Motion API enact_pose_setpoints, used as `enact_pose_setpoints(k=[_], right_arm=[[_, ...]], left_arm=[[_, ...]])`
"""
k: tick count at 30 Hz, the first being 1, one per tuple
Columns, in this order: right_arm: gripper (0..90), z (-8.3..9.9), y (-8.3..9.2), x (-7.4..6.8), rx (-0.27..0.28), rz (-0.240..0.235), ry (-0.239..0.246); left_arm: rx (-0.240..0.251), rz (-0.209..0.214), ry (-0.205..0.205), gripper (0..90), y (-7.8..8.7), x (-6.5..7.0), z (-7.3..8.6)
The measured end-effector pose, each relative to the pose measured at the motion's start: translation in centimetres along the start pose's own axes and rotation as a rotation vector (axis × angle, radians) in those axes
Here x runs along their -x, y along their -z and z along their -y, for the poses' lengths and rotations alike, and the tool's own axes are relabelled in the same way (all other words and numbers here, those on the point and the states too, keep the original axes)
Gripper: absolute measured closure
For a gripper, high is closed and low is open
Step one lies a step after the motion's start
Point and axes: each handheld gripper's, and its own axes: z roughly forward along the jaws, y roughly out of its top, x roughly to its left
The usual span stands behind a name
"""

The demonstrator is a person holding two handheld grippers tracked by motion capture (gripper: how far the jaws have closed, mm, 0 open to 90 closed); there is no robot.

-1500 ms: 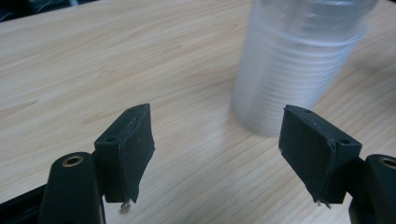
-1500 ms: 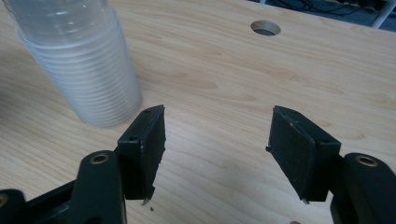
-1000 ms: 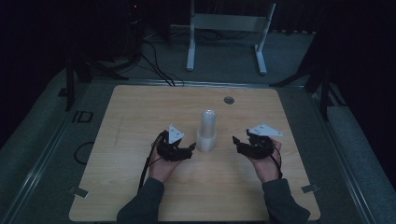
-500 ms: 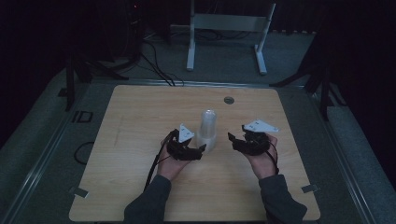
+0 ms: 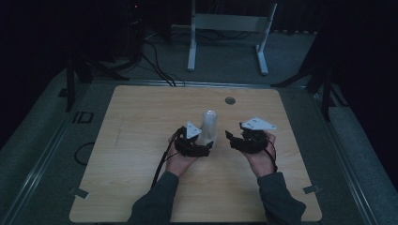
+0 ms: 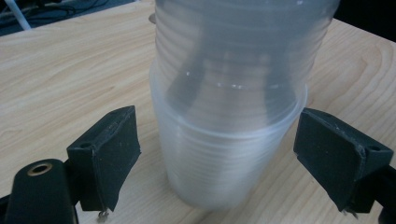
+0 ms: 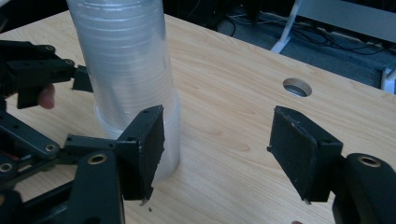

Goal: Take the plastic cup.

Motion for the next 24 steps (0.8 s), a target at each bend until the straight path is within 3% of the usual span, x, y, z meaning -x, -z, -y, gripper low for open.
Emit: enact_pose_setpoints(k=[12, 24], right_arm=[[34.7, -0.3, -0.4, -0.4, 0.003, -0.011, 0.001], [34.6, -0.6, -1.0, -0.8, 0.002, -0.023, 0.008]], left_arm=[[0.012, -0.012, -0.021, 15.0, -1.1, 0.6, -0.2], [0.041, -0.015, 0.001, 17.5, -1.4, 0.6, -0.3]])
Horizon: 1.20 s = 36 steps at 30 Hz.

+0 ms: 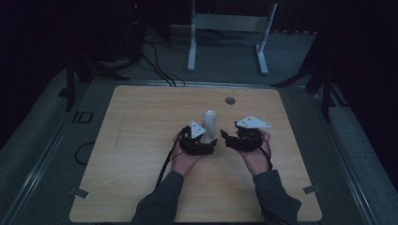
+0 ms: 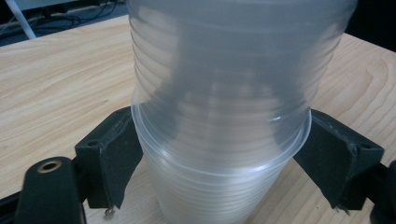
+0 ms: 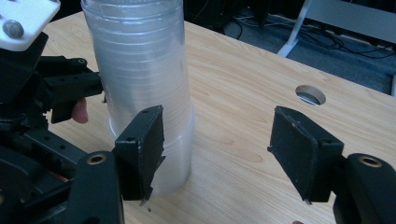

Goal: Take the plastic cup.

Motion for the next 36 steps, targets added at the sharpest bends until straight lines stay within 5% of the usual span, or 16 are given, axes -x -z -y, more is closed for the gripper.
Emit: enact_pose_setpoints(k=[29, 36], right_arm=[[34.2, -1.7, -0.7, -1.4, 0.035, -0.046, 0.019], [34.2, -2.6, -1.4, -2.0, 0.058, -0.099, -0.005]], left_arm=[[0.030, 0.006, -0.003, 20.3, 0.2, -0.1, 0.3], [0.035, 0.009, -0.001, 20.4, 0.2, -0.3, 0.4]])
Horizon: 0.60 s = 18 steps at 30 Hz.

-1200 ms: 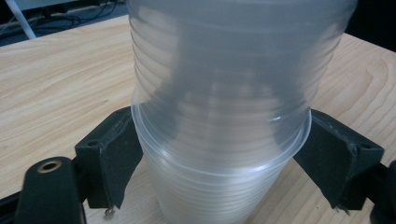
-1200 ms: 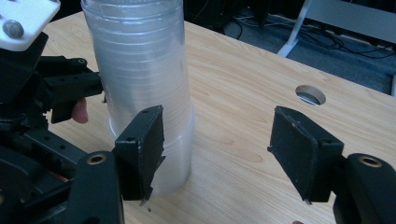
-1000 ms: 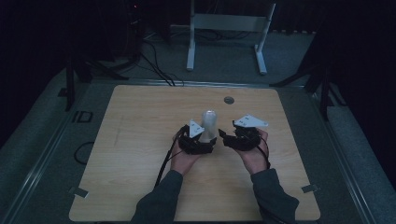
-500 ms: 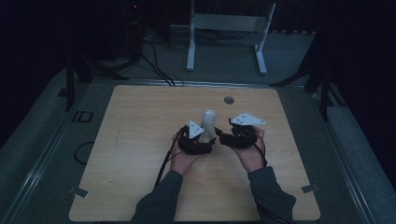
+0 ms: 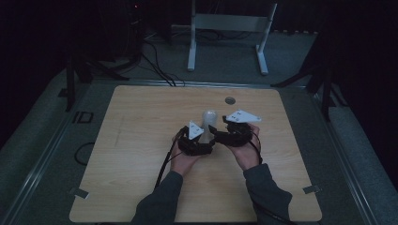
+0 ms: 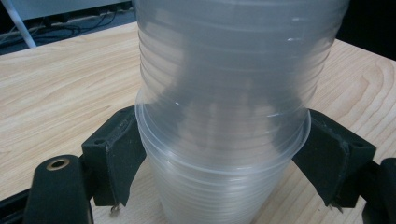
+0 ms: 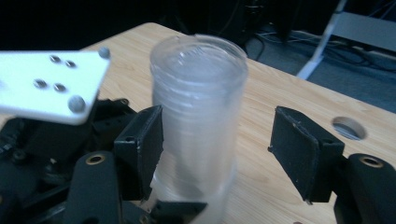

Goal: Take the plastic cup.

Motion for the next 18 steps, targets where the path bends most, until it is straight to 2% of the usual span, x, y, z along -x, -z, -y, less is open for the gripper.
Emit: enact_pose_setpoints(k=[14, 18], right_arm=[[34.5, -0.9, -1.5, -0.1, 0.020, -0.045, -0.038], [34.4, -0.9, -2.2, 0.2, 0.028, -0.073, -0.079]], left_arm=[[0.012, 0.001, -0.014, 20.4, 0.0, 0.0, 0.1], [0.016, 0.001, -0.014, 20.4, 0.0, 0.0, 0.2]])
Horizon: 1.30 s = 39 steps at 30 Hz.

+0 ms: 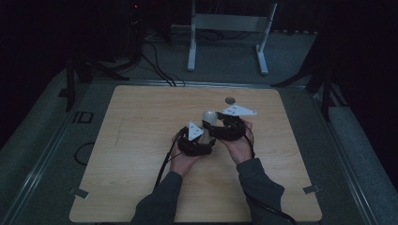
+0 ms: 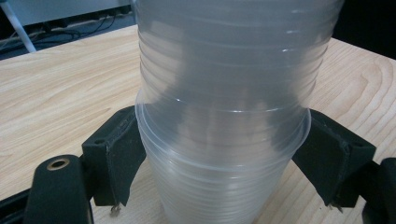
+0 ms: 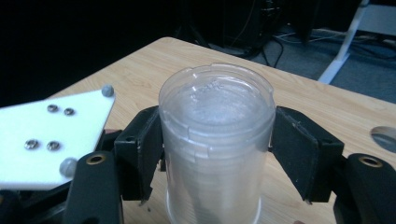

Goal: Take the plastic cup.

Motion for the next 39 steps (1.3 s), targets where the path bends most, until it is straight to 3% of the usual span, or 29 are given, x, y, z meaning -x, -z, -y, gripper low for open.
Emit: enact_pose_setpoints(k=[5, 11, 39], right_arm=[[34.1, -0.1, -0.5, 0.0, 0.007, -0.001, -0.010], [38.1, -0.4, -0.7, -0.4, 0.008, 0.009, 0.013], [40.6, -3.3, 1.2, -0.9, 0.086, 0.000, 0.033]], left_arm=[[-0.001, 0.000, -0.008, 20.5, 0.0, 0.0, 0.0], [0.000, -0.005, -0.012, 20.5, 0.0, 0.0, 0.0], [-0.006, -0.010, -0.018, 20.4, 0.1, 0.1, 0.0]])
